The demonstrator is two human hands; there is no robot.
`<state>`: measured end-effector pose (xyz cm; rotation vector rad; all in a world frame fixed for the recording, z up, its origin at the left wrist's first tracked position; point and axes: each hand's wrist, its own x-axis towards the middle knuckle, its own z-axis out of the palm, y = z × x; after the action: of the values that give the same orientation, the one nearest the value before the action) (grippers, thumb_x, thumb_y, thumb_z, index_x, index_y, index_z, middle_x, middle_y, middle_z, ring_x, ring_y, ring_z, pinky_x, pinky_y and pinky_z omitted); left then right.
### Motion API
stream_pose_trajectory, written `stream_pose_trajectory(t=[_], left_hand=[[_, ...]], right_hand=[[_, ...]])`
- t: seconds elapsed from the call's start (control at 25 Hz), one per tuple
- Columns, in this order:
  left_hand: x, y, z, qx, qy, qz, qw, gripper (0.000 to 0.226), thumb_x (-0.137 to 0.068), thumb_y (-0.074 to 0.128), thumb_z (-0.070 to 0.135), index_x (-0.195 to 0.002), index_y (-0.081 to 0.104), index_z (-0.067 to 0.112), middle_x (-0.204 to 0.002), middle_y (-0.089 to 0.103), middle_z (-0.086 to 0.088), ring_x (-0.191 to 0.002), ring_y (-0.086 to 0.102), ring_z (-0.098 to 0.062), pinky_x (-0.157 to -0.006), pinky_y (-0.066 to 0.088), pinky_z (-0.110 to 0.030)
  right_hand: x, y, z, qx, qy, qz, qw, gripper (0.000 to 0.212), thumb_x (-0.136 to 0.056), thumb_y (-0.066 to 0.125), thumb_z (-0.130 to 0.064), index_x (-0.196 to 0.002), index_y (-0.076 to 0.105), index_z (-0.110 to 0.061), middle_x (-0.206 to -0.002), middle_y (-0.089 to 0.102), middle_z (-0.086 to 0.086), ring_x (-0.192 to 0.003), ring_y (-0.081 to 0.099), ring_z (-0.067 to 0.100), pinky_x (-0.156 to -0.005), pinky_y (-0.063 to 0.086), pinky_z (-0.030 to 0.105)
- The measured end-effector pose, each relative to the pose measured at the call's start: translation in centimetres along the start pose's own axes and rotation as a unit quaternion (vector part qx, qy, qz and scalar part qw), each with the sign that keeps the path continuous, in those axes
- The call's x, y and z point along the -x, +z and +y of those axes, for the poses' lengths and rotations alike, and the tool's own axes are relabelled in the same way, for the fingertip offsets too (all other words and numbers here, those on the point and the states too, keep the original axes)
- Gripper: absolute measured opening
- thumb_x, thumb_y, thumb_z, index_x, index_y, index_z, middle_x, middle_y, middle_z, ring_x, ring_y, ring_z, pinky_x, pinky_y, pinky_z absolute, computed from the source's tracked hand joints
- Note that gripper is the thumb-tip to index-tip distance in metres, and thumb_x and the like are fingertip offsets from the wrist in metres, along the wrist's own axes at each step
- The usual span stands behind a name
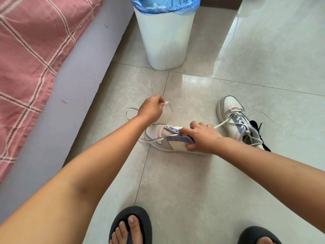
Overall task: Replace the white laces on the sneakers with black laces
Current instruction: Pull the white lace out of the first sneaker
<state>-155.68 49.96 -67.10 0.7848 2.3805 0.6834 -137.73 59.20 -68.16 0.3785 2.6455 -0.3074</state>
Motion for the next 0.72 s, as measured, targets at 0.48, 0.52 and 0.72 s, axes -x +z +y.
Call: stream_pose_trajectory(t=[0.48, 0.52, 0.72], left_hand=[[6.4, 3.6, -5.5, -0.333, 0.291, 0.03, 0.896, 0.037, -0.046, 0.089, 0.005, -0.063, 0.057, 0.011, -0.058, 0.055, -0.003, -0.05, 0.055, -0.024, -0.05, 0.038, -0.026], [6.4, 3.5, -5.8, -0.33, 0.297, 0.036, 0.895, 0.037, -0.048, 0.09, 0.006, -0.063, 0.057, 0.01, -0.058, 0.055, -0.004, -0.049, 0.055, -0.025, -0.049, 0.039, -0.028], [6.2, 3.6, -5.9, -0.348, 0.31, 0.043, 0.884, 0.039, -0.051, 0.089, 0.028, -0.068, 0.059, 0.011, -0.065, 0.056, -0.002, -0.055, 0.056, -0.022, -0.052, 0.042, -0.027]], right_hand=[[0.1, 0.2, 0.5, -0.012, 0.007, 0.024, 1.0, 0.059, -0.083, 0.055, -0.048, -0.137, 0.035, -0.033, -0.122, 0.046, 0.006, -0.11, 0.049, 0.028, -0.087, 0.037, 0.036], [0.2, 0.1, 0.8, -0.017, 0.011, 0.023, 1.0, 0.059, -0.083, 0.055, -0.049, -0.137, 0.035, -0.033, -0.122, 0.046, 0.005, -0.11, 0.049, 0.027, -0.087, 0.037, 0.036], [0.6, 0.7, 1.1, -0.006, 0.02, 0.041, 0.999, 0.059, -0.083, 0.055, -0.048, -0.137, 0.035, -0.034, -0.121, 0.047, 0.005, -0.11, 0.049, 0.027, -0.088, 0.038, 0.037]])
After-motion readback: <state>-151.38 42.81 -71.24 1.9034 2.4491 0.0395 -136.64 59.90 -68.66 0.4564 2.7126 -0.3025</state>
